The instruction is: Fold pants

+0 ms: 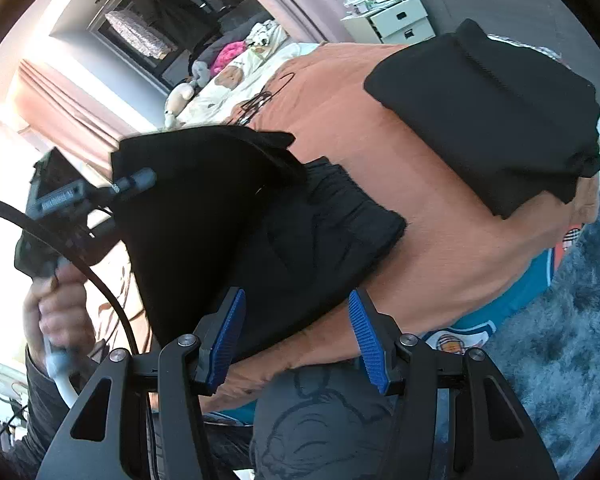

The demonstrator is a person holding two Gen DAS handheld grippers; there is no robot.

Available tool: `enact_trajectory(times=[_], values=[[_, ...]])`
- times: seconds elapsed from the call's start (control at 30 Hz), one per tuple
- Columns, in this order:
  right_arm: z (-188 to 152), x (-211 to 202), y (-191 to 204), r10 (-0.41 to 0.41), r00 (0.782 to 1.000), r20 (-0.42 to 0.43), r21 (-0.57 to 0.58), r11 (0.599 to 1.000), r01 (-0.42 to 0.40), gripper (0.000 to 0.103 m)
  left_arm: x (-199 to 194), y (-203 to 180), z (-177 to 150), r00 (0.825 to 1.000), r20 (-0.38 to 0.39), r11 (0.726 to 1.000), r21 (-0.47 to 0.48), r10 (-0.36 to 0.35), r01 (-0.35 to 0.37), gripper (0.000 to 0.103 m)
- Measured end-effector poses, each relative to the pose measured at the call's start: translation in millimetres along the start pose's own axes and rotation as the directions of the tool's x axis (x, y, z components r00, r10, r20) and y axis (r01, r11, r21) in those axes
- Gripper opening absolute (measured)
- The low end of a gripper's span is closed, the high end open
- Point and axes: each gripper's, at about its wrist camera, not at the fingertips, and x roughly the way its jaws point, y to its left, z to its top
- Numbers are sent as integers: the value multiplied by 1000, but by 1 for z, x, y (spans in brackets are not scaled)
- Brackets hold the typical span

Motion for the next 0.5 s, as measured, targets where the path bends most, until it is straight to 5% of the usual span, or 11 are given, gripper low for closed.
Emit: enact_trajectory(times=[0.13, 0.5], values=[[-3, -3, 4, -6, 1000, 0, 7, 1000, 6, 52, 17, 10, -20, 996, -88, 999, 13, 35, -34, 58], [7, 4, -13, 22, 999, -33, 40, 999, -20, 52, -46, 62, -49, 992, -23, 992, -25, 125, -125, 63]])
